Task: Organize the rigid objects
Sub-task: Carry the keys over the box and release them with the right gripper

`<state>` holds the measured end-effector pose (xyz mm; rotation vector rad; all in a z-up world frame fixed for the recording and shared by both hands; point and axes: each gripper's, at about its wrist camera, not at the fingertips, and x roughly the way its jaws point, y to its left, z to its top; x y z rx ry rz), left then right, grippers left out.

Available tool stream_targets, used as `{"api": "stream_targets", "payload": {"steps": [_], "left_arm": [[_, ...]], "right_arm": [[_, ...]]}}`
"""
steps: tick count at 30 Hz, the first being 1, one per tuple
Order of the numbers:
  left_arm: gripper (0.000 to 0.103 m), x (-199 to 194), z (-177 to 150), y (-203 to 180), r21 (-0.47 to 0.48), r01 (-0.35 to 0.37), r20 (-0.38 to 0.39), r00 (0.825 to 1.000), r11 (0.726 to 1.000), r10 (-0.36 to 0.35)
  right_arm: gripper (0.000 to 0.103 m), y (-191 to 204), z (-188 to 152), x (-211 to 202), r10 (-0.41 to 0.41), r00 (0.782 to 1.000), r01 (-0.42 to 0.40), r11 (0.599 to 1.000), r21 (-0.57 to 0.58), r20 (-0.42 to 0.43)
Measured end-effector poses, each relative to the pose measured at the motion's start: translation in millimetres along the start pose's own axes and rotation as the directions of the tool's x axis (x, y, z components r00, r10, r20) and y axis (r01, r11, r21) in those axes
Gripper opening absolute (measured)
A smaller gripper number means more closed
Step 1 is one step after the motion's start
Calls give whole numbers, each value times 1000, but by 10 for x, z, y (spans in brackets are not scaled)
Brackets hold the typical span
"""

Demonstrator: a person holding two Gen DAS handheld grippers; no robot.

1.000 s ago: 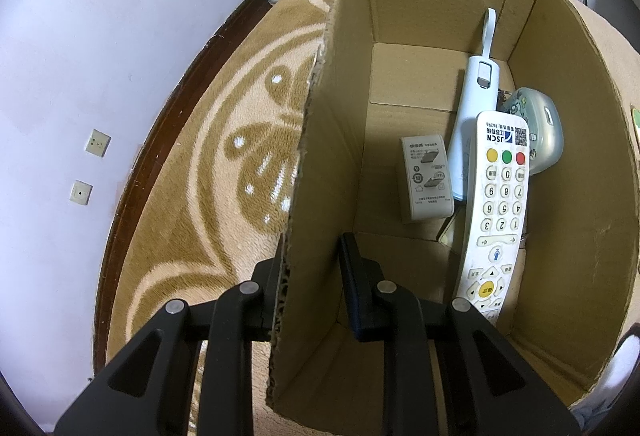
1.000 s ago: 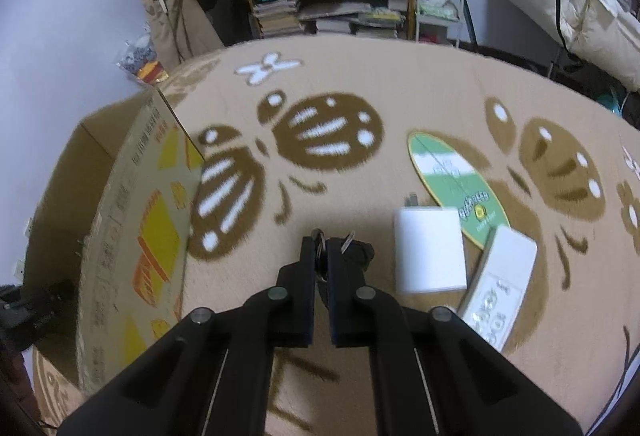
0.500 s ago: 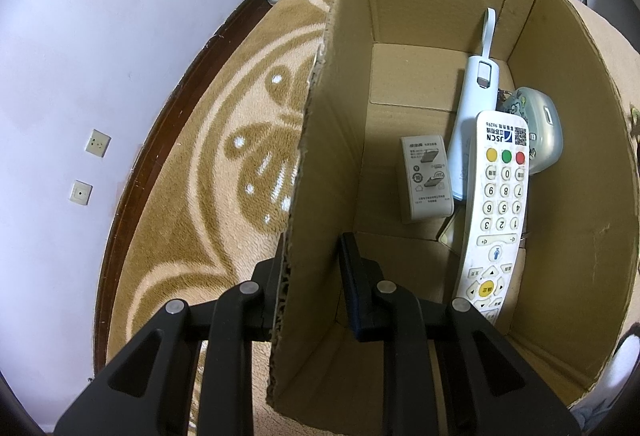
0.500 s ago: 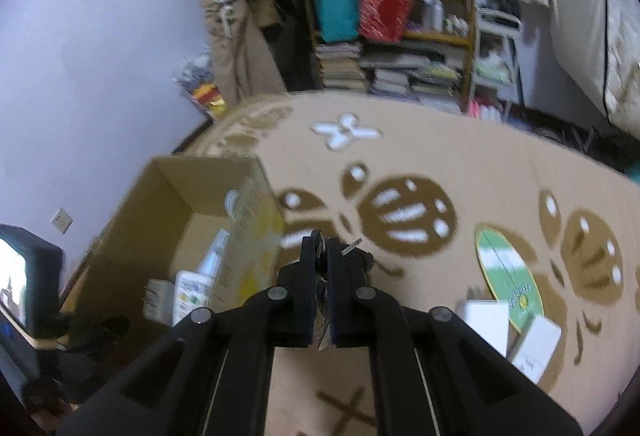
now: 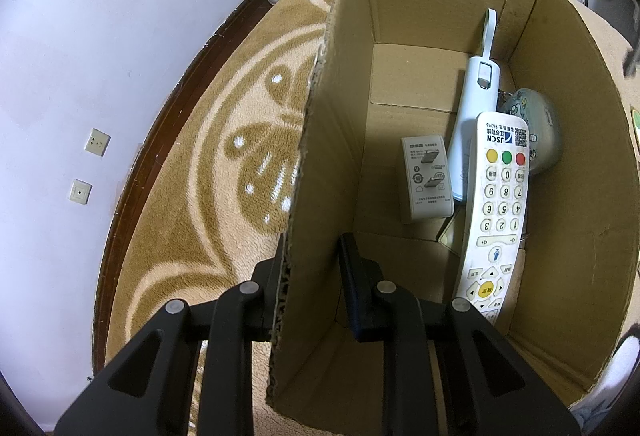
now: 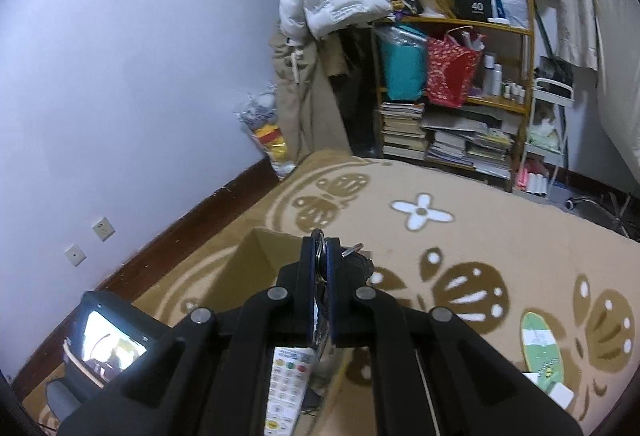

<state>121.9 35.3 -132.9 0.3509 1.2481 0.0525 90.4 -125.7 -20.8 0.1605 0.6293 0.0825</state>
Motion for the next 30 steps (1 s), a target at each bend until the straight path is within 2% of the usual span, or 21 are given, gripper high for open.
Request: {"api": "stream_targets", "payload": {"steps": [16,30], "left_arm": [[21,-4,0,10,-4,4,-2,1000,1000,-4],[21,2,0,0,1,0,-1,1000,1000,0]], "right_arm": [[6,83,-382,278,33,995,-33,999,-4,-94],[6,14,-521,352,30,991,-30,1000,7,-128]]}}
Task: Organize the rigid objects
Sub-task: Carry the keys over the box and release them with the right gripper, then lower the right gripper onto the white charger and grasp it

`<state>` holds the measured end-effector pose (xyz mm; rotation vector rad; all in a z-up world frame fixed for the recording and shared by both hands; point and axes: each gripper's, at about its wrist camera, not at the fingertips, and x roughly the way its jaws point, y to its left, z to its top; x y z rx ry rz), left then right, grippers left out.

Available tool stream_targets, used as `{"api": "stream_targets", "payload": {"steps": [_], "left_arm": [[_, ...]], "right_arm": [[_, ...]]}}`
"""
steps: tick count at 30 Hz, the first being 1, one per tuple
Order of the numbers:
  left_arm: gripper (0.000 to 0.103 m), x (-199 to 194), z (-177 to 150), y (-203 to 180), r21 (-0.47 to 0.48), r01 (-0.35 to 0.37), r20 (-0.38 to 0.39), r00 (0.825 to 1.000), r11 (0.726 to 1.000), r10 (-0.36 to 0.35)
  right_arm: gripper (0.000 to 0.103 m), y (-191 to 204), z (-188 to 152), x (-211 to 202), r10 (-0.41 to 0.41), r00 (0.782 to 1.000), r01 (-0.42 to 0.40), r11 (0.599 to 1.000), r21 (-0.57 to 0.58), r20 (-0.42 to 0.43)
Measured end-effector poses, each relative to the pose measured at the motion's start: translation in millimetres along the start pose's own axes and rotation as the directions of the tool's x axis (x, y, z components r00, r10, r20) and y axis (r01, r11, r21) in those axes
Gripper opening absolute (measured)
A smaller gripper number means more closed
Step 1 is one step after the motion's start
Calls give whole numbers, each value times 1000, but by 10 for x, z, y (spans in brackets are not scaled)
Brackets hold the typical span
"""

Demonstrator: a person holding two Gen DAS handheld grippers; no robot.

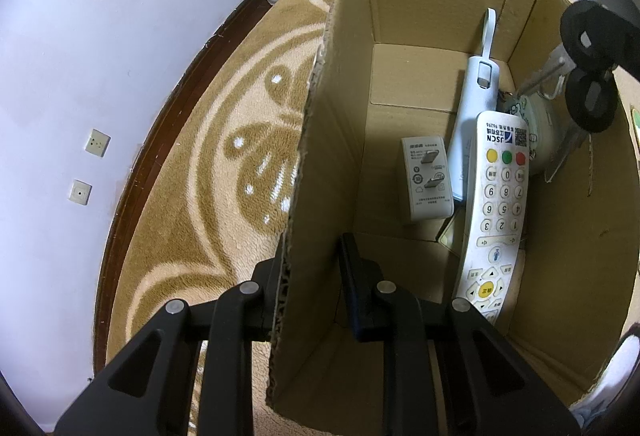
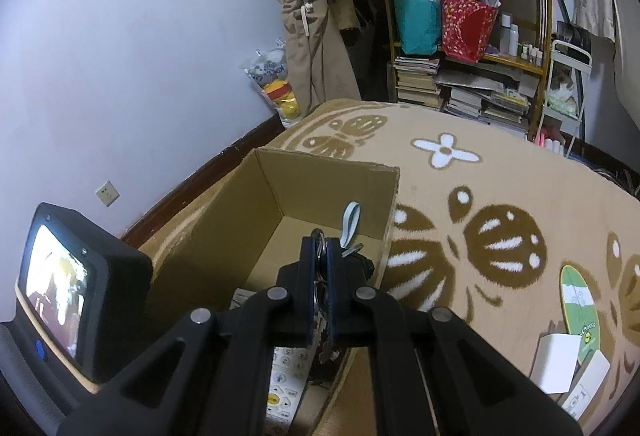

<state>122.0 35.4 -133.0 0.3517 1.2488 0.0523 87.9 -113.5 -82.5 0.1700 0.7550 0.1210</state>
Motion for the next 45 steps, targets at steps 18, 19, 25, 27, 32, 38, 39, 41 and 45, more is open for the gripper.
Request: {"api": "stream_targets", "payload": {"steps": [18,19,25,27,32,38,39,41,45], "left_arm": [[21,0,-2,-4,0,1,0,1000,1000,-1],[21,-1,-4,-3,0,1,0,1000,1000,-1],[21,-3,-4,-1,-2,3,-1,1000,1000,-3],[21,-4,-3,0,-2,3,-1,1000,1000,-3],[21,-3,-3,0,-2,2,-1,1000,1000,-2],[21,-6,-2,-5,2,-2,0,1000,1000,2],[22,-9,-3,-8,4,-3,1,1000,1000,3],[22,-9,-8,-5,1,-1,0,1000,1000,1],[22,-11,-7,0,-1,0,-1,1000,1000,0]], "right_arm": [[10,-2,25,-74,-31,999,32,999,-35,27],[12,-1,40,-104,-38,999,39,998,-43,37],[54,-148,110,-296,-43,995,43,999,1,95],[64,-202,116,-329,-54,994,54,999,6,96],[84,-464,53,-355,-130,989,127,991,40,70],[99,-889,-40,-327,-250,968,248,962,115,6],[99,-970,-66,-331,-263,965,262,956,130,-8],[99,-1135,-114,-325,-276,960,279,946,163,-41],[99,-1440,-248,-329,-310,946,322,920,222,-89]]}}
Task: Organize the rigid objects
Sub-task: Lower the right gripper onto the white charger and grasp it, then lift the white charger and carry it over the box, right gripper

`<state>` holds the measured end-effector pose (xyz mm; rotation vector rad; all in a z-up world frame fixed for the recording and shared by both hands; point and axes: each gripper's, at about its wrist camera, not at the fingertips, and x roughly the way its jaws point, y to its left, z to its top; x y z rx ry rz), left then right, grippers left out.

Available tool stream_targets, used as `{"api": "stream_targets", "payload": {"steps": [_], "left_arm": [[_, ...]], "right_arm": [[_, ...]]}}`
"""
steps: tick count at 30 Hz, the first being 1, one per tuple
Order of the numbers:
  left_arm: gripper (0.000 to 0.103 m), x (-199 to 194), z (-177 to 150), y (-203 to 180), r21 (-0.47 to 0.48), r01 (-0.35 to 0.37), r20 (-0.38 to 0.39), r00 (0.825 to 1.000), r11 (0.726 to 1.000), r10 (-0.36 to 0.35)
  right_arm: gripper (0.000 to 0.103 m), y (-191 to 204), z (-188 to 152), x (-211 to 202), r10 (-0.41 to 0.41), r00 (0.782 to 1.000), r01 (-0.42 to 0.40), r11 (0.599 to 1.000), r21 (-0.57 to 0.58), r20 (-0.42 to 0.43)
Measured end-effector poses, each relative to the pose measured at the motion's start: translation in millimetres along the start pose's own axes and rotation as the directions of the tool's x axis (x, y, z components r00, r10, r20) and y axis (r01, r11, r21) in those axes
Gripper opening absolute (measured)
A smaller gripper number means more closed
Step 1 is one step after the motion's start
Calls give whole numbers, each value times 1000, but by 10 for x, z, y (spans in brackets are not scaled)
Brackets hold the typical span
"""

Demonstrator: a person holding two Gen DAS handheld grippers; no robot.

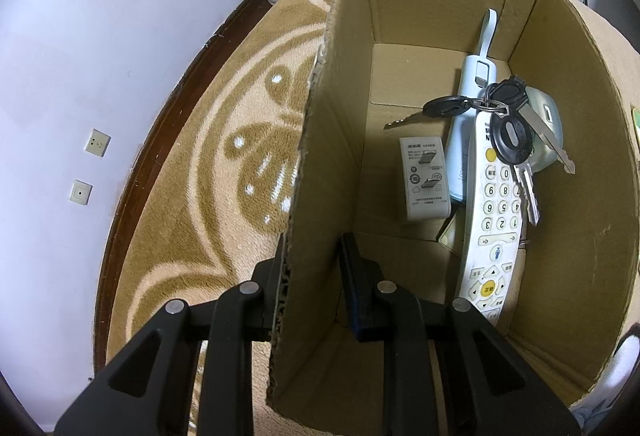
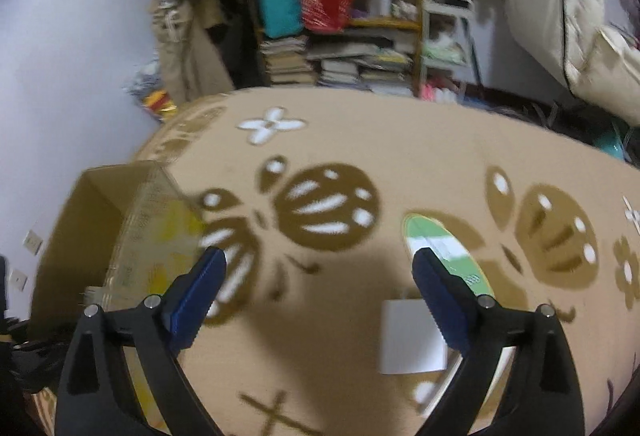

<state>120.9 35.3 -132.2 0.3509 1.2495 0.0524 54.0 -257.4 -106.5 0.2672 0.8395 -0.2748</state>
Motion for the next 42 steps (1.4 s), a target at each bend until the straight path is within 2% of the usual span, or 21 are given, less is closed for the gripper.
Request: {"api": "stream_targets", "payload": {"steps": [5,14,17,23,28,30,36,42], "left_arm": [[22,-1,6,8,-5,4,-2,1000,1000,-4],[22,-1,4,-4,0,0,-1,1000,1000,0],[22,0,3,-3,-1,0,-1,1000,1000,0],[22,2,4,-4,1,-1,-1,1000,1000,1],[22,4,3,-1,0,0,-2,1000,1000,0],[22,4,3,-1,1,-1,-1,1000,1000,1],[22,6,2,1,2,-1,-1,1000,1000,1],[22,5,2,1,2,-1,-2,1000,1000,1]], "right_arm": [[99,-312,-98,144,-49,998,53,995,80,-50],[98,-482,-279,450,-91,983,113,985,134,-162],[82,-492,-332,558,-100,973,128,984,127,-210],[66,-606,-435,718,-103,952,156,974,166,-287],[64,-624,-463,732,-109,950,163,972,169,-292],[59,-601,-463,741,-126,948,176,973,151,-293],[58,-586,-453,722,-138,946,184,974,134,-293],[57,-513,-417,685,-98,955,143,979,144,-279]]}}
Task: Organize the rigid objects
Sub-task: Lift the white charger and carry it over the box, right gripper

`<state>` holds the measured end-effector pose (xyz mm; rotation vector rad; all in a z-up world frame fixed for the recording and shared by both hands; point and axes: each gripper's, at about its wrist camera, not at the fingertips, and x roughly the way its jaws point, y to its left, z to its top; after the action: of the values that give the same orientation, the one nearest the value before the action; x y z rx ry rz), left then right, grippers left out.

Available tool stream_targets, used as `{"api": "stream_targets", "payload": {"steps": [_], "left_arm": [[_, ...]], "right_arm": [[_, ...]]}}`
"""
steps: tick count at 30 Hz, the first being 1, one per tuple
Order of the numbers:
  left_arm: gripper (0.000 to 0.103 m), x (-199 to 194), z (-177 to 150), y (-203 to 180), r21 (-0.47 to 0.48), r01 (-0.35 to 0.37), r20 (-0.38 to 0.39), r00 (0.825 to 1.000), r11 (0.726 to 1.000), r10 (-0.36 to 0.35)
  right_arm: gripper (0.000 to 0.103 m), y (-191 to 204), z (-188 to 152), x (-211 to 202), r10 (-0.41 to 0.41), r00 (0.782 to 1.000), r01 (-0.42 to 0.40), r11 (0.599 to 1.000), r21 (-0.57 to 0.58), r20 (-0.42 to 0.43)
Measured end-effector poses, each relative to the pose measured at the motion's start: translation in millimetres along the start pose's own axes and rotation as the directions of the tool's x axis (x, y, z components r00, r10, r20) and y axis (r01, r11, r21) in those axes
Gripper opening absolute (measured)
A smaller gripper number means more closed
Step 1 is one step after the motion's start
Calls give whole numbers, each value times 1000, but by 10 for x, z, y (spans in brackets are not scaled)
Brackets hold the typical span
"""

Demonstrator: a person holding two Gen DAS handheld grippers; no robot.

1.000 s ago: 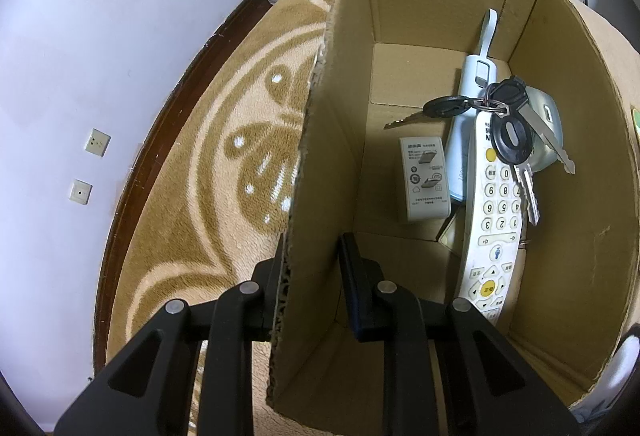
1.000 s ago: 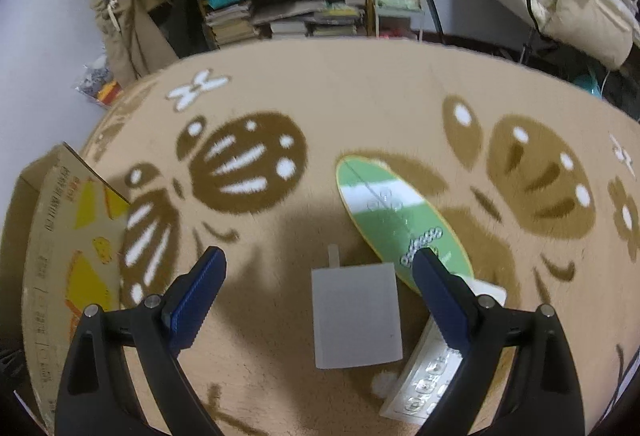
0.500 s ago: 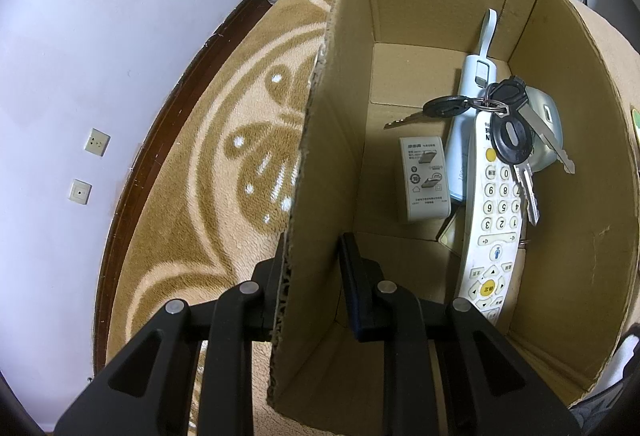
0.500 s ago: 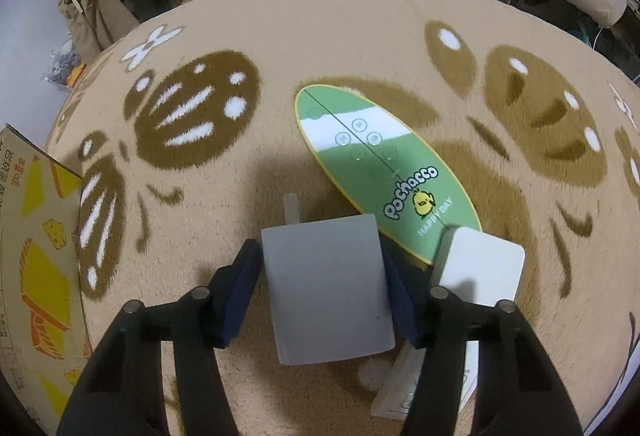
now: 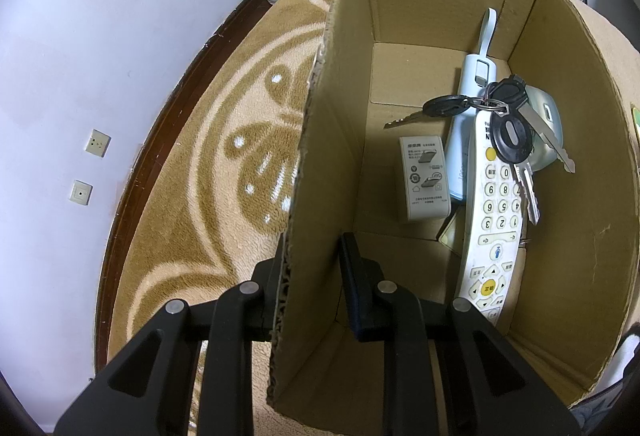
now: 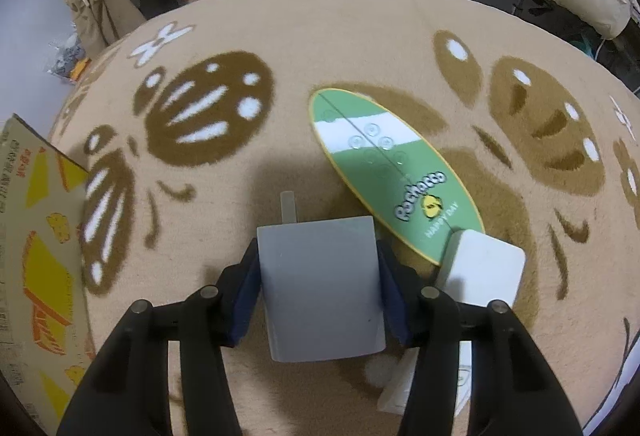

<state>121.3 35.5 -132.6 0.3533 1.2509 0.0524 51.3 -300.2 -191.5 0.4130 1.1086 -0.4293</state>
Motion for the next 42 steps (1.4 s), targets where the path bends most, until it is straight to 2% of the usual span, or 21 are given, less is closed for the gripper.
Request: {"api": "stream_targets", "payload": {"steps": [8,18,24,27,30,37,42], "left_arm": [[22,-3,0,-5,7,-6,1,1000,1000,6],[22,-1,3,-3,9,-8,1,1000,1000,8],[22,1,3,-3,8,-6,1,1000,1000,6],[22,-2,8,-2,7,-4,0,1000,1000,4],[22,-4,9,-6,9,-5,1,1000,1000,5],[22,-3,13,19,8,-4,1,1000,1000,4],[22,0,14,14,6,-4,0,1000,1000,4]], "right_arm": [[56,169,9,-137,36,999,-35,999,-25,40],[56,469,45,-487,182,977,-174,981,-82,107],[56,701,54,-767,280,945,-257,955,-147,167],[56,807,36,-854,300,936,-269,947,-177,185],[56,935,22,-947,346,915,-301,929,-218,210],[56,1233,-14,-1114,409,882,-338,896,-289,234],[56,1416,-57,-1283,482,838,-385,854,-349,255]]}}
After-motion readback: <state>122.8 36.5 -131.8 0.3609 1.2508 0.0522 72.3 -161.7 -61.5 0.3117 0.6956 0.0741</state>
